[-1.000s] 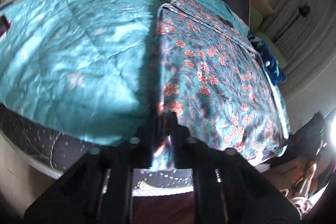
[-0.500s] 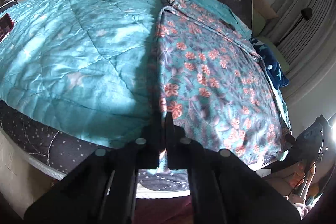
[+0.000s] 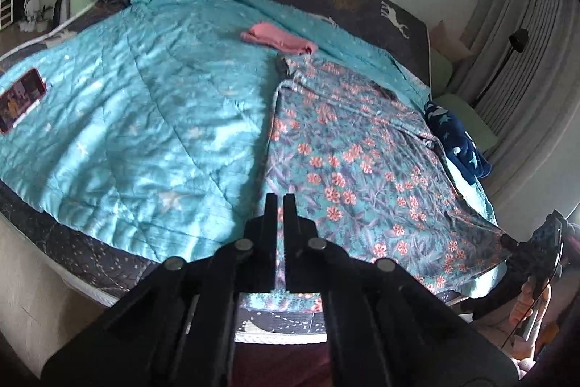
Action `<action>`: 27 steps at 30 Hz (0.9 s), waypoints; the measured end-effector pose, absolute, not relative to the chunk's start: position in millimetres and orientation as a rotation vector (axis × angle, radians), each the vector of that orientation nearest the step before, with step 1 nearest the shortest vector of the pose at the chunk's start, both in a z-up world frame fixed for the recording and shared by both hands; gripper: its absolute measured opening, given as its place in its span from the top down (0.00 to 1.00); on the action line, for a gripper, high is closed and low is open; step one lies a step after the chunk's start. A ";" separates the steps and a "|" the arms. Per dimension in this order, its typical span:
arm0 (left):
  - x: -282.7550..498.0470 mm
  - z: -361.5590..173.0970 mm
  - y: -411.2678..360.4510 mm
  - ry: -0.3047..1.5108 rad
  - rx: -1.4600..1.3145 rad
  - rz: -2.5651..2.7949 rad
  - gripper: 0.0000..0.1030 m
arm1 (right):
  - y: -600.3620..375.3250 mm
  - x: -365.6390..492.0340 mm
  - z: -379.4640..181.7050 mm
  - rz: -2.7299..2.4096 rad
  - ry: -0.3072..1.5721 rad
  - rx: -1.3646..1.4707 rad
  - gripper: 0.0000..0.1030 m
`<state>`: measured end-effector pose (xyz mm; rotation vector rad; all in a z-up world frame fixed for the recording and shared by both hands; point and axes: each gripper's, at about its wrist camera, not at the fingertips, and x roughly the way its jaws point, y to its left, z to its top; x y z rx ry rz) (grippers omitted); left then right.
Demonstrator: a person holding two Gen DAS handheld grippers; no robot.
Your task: Fold small clothes
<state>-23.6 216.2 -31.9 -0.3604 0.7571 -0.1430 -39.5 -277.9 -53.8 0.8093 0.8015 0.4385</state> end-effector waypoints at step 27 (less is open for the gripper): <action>-18.0 -85.1 193.7 0.954 -0.319 -0.214 0.80 | -259.6 -25.2 -100.5 0.354 1.016 0.667 0.62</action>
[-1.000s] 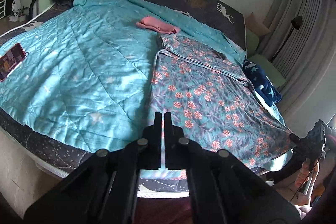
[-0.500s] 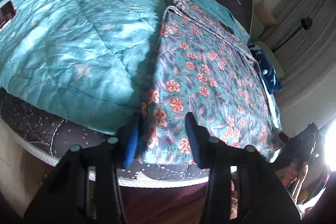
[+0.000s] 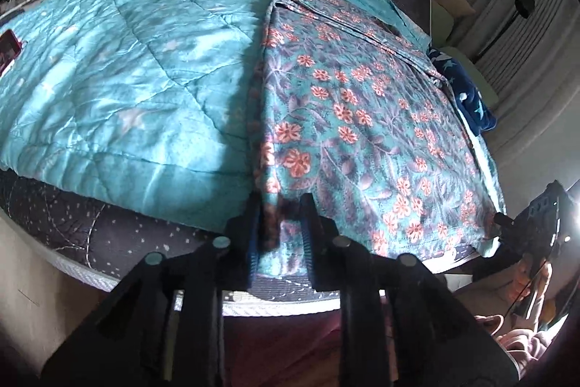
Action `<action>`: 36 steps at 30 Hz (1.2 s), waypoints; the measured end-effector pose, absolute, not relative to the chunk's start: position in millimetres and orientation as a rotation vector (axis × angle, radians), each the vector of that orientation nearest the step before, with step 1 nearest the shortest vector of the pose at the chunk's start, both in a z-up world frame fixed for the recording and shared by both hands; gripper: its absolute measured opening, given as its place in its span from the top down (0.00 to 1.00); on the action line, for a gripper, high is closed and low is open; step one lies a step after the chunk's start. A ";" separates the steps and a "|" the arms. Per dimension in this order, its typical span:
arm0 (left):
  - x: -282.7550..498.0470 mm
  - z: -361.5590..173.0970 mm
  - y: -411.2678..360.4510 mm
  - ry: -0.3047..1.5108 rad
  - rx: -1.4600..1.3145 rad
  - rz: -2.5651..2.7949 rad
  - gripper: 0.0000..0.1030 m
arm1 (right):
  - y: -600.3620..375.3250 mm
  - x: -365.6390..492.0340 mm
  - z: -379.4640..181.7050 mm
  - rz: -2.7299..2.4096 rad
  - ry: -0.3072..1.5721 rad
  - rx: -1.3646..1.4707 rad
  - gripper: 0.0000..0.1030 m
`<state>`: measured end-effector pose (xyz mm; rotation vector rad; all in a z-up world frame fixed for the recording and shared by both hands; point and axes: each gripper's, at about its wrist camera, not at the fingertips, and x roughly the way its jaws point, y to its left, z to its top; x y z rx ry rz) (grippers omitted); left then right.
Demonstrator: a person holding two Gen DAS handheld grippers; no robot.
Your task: Fold small clothes
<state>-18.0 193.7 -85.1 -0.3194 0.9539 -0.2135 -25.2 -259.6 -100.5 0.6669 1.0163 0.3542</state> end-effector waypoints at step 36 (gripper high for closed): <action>252.3 93.7 131.6 0.632 -0.069 0.036 0.94 | -283.2 254.2 59.3 0.427 0.676 0.631 0.93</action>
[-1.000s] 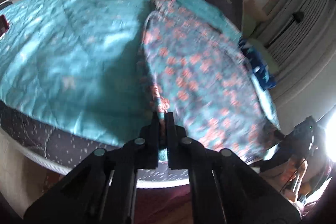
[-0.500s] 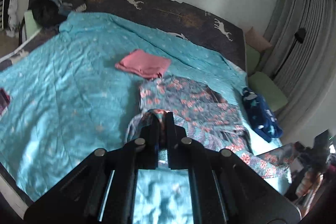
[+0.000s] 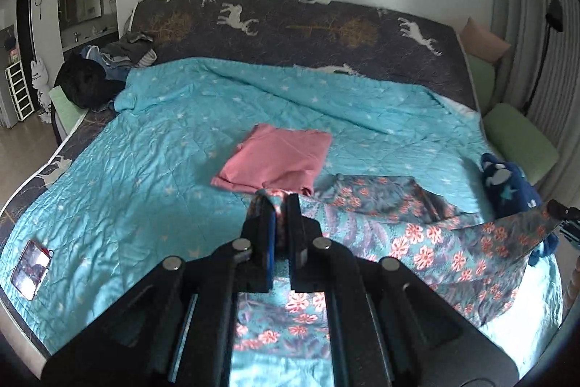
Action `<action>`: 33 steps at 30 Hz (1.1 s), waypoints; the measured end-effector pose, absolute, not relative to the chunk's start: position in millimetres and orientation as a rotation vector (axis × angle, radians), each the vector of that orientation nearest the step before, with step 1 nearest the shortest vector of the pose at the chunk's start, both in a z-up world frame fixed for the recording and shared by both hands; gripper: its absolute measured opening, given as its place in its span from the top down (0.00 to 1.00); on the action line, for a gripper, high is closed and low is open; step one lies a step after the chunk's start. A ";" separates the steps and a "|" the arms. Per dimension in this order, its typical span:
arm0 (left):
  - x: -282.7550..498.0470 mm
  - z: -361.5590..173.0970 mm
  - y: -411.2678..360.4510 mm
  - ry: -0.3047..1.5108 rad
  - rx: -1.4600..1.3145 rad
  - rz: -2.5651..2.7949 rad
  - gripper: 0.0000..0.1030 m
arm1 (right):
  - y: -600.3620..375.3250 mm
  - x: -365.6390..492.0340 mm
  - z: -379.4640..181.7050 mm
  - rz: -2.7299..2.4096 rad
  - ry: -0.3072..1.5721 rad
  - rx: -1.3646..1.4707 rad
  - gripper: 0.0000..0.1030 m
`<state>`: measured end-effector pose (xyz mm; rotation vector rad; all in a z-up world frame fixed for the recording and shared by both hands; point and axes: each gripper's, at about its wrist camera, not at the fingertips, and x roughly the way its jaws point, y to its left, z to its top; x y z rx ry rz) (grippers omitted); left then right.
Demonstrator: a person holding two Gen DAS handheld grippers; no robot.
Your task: Fold small clothes
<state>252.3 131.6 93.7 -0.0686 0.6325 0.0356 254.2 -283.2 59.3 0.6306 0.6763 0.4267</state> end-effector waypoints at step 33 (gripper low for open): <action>396.9 -15.6 147.3 0.953 -0.191 -0.037 0.75 | -310.0 387.8 -11.0 0.171 0.850 0.565 0.48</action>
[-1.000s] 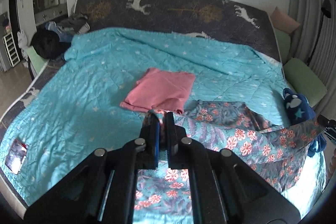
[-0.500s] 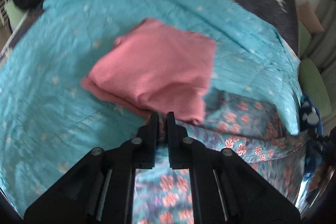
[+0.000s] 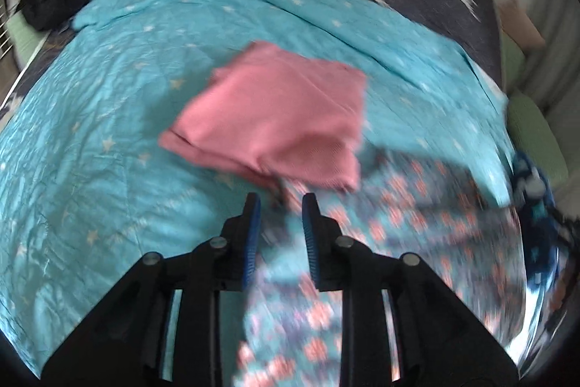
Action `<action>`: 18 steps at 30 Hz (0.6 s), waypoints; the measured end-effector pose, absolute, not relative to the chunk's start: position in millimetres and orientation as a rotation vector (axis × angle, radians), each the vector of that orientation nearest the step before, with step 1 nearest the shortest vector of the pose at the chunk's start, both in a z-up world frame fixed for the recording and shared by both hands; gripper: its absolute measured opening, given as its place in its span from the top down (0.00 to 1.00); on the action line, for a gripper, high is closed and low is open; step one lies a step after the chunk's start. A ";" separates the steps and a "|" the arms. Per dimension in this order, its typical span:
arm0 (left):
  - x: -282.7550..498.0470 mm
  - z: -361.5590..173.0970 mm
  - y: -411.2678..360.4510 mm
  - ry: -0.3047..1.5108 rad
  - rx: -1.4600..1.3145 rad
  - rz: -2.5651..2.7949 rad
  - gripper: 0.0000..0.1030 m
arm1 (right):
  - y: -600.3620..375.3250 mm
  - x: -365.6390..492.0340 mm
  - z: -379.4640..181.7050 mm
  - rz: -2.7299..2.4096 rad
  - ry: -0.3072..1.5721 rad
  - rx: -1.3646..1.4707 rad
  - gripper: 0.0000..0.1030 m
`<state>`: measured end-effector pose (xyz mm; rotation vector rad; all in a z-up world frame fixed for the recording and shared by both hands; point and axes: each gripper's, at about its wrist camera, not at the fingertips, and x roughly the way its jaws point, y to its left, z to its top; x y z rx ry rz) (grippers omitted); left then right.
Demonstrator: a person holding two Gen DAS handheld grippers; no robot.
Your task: Fold small clothes
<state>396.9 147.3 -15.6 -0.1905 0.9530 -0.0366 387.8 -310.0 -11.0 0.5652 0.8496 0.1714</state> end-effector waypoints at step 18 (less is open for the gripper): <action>428.0 -54.8 101.6 1.141 -0.087 -0.121 0.74 | -94.4 432.2 -59.4 0.358 1.126 -0.031 0.48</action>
